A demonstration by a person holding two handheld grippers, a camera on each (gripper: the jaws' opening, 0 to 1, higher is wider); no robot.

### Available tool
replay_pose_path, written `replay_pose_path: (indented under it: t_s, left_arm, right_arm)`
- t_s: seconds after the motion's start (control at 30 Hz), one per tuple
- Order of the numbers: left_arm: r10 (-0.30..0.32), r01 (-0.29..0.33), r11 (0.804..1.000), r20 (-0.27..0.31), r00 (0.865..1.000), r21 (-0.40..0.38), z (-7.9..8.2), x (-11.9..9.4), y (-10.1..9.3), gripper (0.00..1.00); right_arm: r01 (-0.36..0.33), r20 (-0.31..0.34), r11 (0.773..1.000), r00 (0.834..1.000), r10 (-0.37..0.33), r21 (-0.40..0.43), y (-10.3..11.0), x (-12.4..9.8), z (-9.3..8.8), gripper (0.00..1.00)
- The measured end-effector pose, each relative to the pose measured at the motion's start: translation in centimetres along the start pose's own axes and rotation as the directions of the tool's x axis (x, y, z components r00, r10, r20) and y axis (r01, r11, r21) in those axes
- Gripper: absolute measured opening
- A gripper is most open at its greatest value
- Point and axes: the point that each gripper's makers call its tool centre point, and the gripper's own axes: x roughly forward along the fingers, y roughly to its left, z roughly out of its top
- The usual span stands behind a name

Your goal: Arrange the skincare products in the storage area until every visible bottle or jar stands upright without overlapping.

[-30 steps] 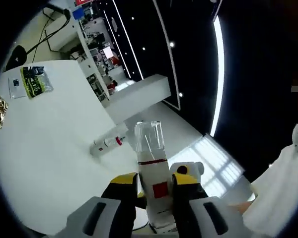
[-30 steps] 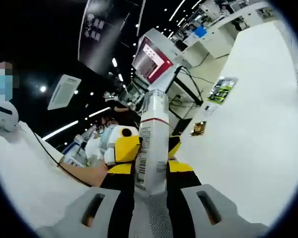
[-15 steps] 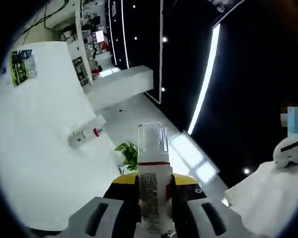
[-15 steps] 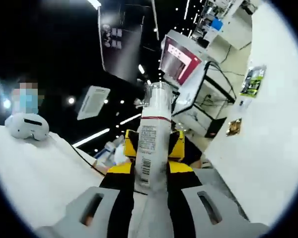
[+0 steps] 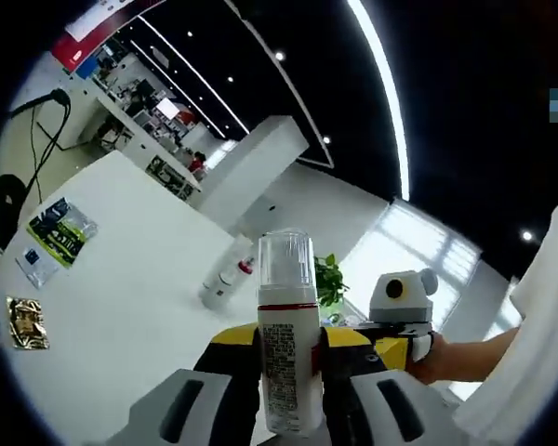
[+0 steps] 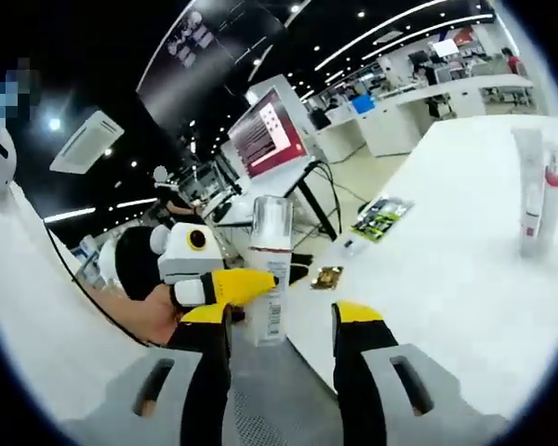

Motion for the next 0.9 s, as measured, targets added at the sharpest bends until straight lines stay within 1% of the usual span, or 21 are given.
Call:
replay_pose_path:
  t_s: [0.07, 0.1, 0.13, 0.17, 0.2, 0.23, 0.27, 0.3, 0.33, 0.4, 0.43, 0.47, 0.5, 0.53, 0.57, 0.63, 0.7, 0.83, 0.87, 0.9]
  left_arm:
    - [-0.016, 0.016, 1.000, -0.006, 1.000, 0.012, -0.2, 0.1, -0.5, 0.24]
    - [-0.014, 0.015, 0.999, -0.012, 1.000, 0.045, -0.3, 0.1, -0.6, 0.24]
    - [-0.012, 0.014, 0.998, -0.026, 1.000, 0.068, -0.5, 0.1, -0.7, 0.24]
    - [-0.009, 0.012, 0.996, -0.036, 0.999, 0.087, -0.7, 0.1, -0.9, 0.24]
    - [-0.004, 0.009, 0.994, -0.046, 0.999, 0.108, -0.9, 0.2, -0.9, 0.24]
    - [0.006, 0.002, 0.991, -0.057, 0.998, 0.132, -1.1, 0.2, -0.8, 0.24]
    - [0.011, -0.002, 0.990, -0.067, 0.998, 0.139, -1.3, 0.4, -0.9, 0.24]
    - [0.009, 0.001, 0.990, -0.073, 0.997, 0.139, -1.5, 0.5, -1.0, 0.24]
    - [0.008, 0.004, 0.989, -0.082, 0.997, 0.145, -1.6, 0.5, -1.1, 0.24]
    - [0.015, 0.001, 0.984, -0.086, 0.996, 0.179, -1.8, 0.5, -1.2, 0.24]
    - [0.014, 0.003, 0.983, -0.090, 0.996, 0.184, -1.8, 0.5, -1.3, 0.24]
    - [0.018, 0.000, 0.980, -0.091, 0.996, 0.198, -1.9, 0.5, -1.3, 0.24]
    - [0.048, -0.023, 0.977, -0.111, 0.993, 0.214, -2.3, 0.6, -0.8, 0.24]
    - [0.042, -0.017, 0.978, -0.114, 0.993, 0.210, -2.4, 0.7, -0.8, 0.24]
    - [0.046, -0.022, 0.977, -0.110, 0.993, 0.214, -2.4, 0.7, -0.8, 0.24]
    - [0.052, -0.026, 0.975, -0.112, 0.992, 0.218, -2.4, 0.7, -0.6, 0.24]
    - [0.073, -0.042, 0.965, -0.112, 0.991, 0.260, -2.5, 0.7, -0.5, 0.24]
    - [0.090, -0.054, 0.956, -0.114, 0.989, 0.290, -2.5, 0.8, -0.5, 0.24]
    - [0.106, -0.064, 0.945, -0.114, 0.988, 0.320, -2.6, 0.9, -0.4, 0.24]
    - [0.115, -0.070, 0.942, -0.121, 0.986, 0.328, -2.7, 0.9, -0.3, 0.24]
  right_arm:
    - [0.002, -0.003, 1.000, 1.000, -0.002, -0.009, -0.1, -0.4, 0.0, 0.44]
    - [0.018, -0.011, 1.000, 1.000, -0.018, 0.008, -0.1, -0.7, 0.1, 0.42]
    - [0.020, 0.002, 1.000, 1.000, -0.020, 0.009, 0.0, -0.8, 0.4, 0.40]
    - [0.051, 0.040, 0.997, 0.998, -0.053, 0.051, -0.3, -0.8, 1.3, 0.39]
    - [0.070, 0.065, 0.995, 0.995, -0.075, 0.076, -0.4, -0.6, 1.8, 0.38]
    - [0.063, 0.060, 0.995, 0.996, -0.067, 0.076, -0.3, -0.3, 1.8, 0.38]
    - [0.069, 0.035, 0.995, 0.997, -0.072, 0.069, -0.1, 0.2, 1.7, 0.39]
    - [0.107, 0.036, 0.993, 0.993, -0.108, 0.039, -0.5, 0.4, 1.9, 0.39]
    - [0.124, 0.036, 0.992, 0.992, -0.125, 0.030, -0.7, 1.0, 2.0, 0.38]
    - [0.139, -0.004, 0.989, 0.990, -0.139, 0.041, -0.8, 1.7, 1.5, 0.33]
    - [0.136, -0.014, 0.990, 0.991, -0.136, 0.028, -0.7, 2.0, 1.3, 0.30]
    - [0.142, -0.024, 0.989, 0.990, -0.141, 0.034, -0.7, 2.2, 1.0, 0.26]
    - [0.150, -0.033, 0.986, 0.988, -0.148, 0.078, -0.7, 2.2, 0.9, 0.24]
    - [0.147, -0.033, 0.987, 0.989, -0.146, 0.061, -0.7, 2.2, 0.8, 0.21]
    - [0.164, -0.032, 0.985, 0.986, -0.163, 0.043, -0.7, 2.2, 0.8, 0.21]
    - [0.168, -0.031, 0.985, 0.985, -0.168, 0.023, -0.7, 2.3, 0.8, 0.21]
    - [0.173, -0.034, 0.985, 0.985, -0.172, 0.018, -0.8, 2.3, 0.7, 0.21]
    - [0.188, -0.029, 0.982, 0.982, -0.187, 0.009, -0.8, 2.1, 0.7, 0.21]
    - [0.197, -0.023, 0.980, 0.980, -0.197, 0.004, -0.9, 2.2, 0.6, 0.21]
    - [0.203, -0.020, 0.979, 0.979, -0.203, 0.008, -1.1, 2.2, 0.5, 0.21]
